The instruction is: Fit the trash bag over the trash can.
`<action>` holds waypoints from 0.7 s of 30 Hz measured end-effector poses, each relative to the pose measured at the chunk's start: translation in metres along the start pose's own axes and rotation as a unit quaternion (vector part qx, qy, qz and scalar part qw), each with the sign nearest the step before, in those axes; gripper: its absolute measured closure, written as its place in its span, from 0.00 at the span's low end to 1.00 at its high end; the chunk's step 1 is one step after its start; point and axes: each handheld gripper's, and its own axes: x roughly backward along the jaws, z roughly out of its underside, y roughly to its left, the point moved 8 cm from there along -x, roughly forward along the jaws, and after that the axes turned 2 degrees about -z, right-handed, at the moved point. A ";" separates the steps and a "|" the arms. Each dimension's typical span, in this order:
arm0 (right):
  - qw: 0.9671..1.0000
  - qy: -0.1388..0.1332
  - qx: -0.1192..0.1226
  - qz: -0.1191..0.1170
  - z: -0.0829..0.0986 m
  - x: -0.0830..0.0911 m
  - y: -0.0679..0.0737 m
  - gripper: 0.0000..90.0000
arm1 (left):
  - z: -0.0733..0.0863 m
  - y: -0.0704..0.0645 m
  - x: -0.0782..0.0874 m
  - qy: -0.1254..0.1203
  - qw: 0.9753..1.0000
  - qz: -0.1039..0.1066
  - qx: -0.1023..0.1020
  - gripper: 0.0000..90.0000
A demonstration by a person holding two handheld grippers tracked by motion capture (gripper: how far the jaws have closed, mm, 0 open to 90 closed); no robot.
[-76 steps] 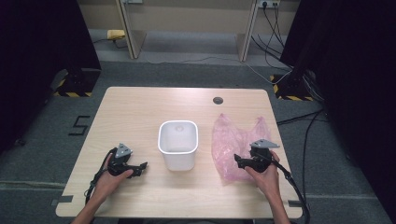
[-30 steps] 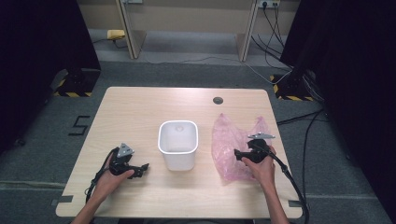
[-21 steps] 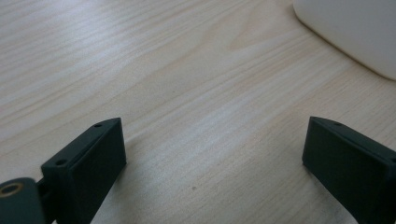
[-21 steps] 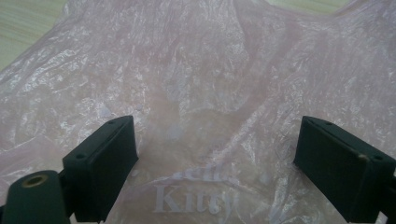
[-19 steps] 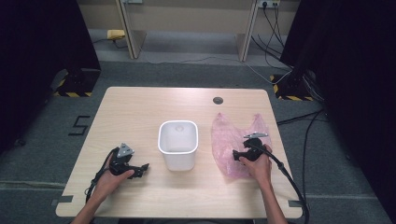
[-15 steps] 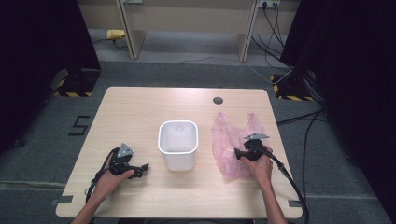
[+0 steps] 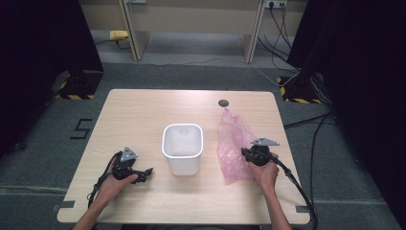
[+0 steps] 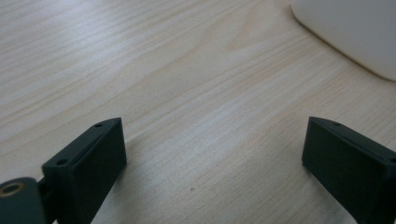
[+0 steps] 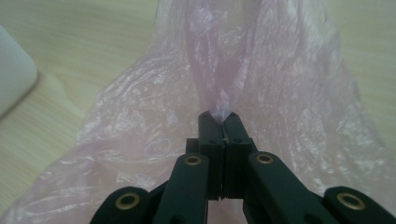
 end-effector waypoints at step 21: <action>0.993 -0.108 0.031 -0.032 -0.076 0.043 0.026 0.99 | -0.041 -0.013 0.042 -0.061 0.995 0.062 0.050 0.17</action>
